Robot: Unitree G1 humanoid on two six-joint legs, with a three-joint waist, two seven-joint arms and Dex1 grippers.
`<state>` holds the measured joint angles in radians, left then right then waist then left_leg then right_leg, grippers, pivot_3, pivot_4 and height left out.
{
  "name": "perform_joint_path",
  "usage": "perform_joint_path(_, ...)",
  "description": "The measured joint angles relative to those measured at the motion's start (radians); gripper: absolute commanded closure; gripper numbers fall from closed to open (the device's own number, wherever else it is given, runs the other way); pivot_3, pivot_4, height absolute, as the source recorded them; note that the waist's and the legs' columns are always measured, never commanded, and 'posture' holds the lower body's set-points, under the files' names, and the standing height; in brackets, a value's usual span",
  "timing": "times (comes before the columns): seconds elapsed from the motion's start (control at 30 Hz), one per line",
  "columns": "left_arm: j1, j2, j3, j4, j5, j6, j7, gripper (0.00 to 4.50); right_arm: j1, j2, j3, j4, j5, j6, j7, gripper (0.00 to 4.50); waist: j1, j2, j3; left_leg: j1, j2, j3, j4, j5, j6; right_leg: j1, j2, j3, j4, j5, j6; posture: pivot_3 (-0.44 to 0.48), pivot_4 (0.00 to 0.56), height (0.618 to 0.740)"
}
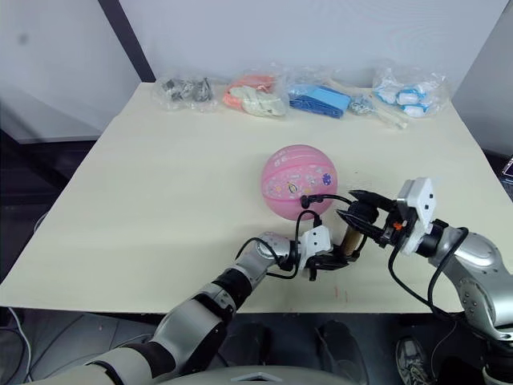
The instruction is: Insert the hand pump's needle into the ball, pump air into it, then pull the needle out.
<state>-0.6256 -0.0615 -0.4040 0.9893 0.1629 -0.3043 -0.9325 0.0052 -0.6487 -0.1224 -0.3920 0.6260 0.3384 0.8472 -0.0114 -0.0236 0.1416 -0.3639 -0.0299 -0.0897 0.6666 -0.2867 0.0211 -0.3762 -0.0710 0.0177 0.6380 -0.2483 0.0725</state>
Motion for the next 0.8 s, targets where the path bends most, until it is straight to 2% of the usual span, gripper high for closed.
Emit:
perform_joint_path(0.17,0.0,0.0,0.001,0.004,0.0,-0.007,0.0,3.43,-0.004,-0.005,-0.005,-0.008,0.004,0.004,0.008,2.48,0.0,0.0,-0.001,0.0,0.0,0.0,0.0,0.0,0.0,0.0,0.0,0.0,0.0,0.0,0.0,0.0,0.15,0.736)
perform_joint_path(0.3,-0.002,-0.001,0.001,0.004,0.0,-0.01,0.0,3.43,-0.013,-0.067,-0.041,-0.032,0.057,0.072,0.021,2.48,0.001,0.001,0.0,-0.002,0.0,0.0,0.0,0.0,0.0,0.0,-0.001,0.0,0.0,0.001,-0.002,0.0,0.15,0.736)
perform_joint_path(0.43,-0.004,-0.003,0.001,0.003,-0.001,-0.017,-0.001,3.43,-0.036,-0.149,-0.111,-0.061,0.156,0.189,0.023,2.48,0.003,0.004,0.004,-0.004,-0.001,-0.001,0.0,0.0,0.0,-0.002,-0.001,0.0,-0.001,0.001,-0.002,0.0,0.15,0.736)
perform_joint_path(0.6,-0.006,-0.006,0.001,0.002,-0.002,-0.022,-0.002,3.43,-0.117,-0.302,-0.258,-0.11,0.355,0.341,0.029,2.48,0.008,0.008,0.008,-0.007,-0.001,-0.001,0.001,0.0,0.0,-0.003,-0.001,-0.001,-0.001,0.002,-0.002,0.0,0.15,0.736)
perform_joint_path(0.8,-0.007,-0.007,0.0,0.002,-0.002,-0.024,-0.002,3.43,-0.211,-0.394,-0.362,-0.11,0.531,0.452,0.008,2.48,0.009,0.008,0.009,-0.008,0.0,-0.001,0.001,0.0,0.0,-0.004,-0.002,-0.001,-0.002,0.002,-0.002,0.0,0.15,0.736)
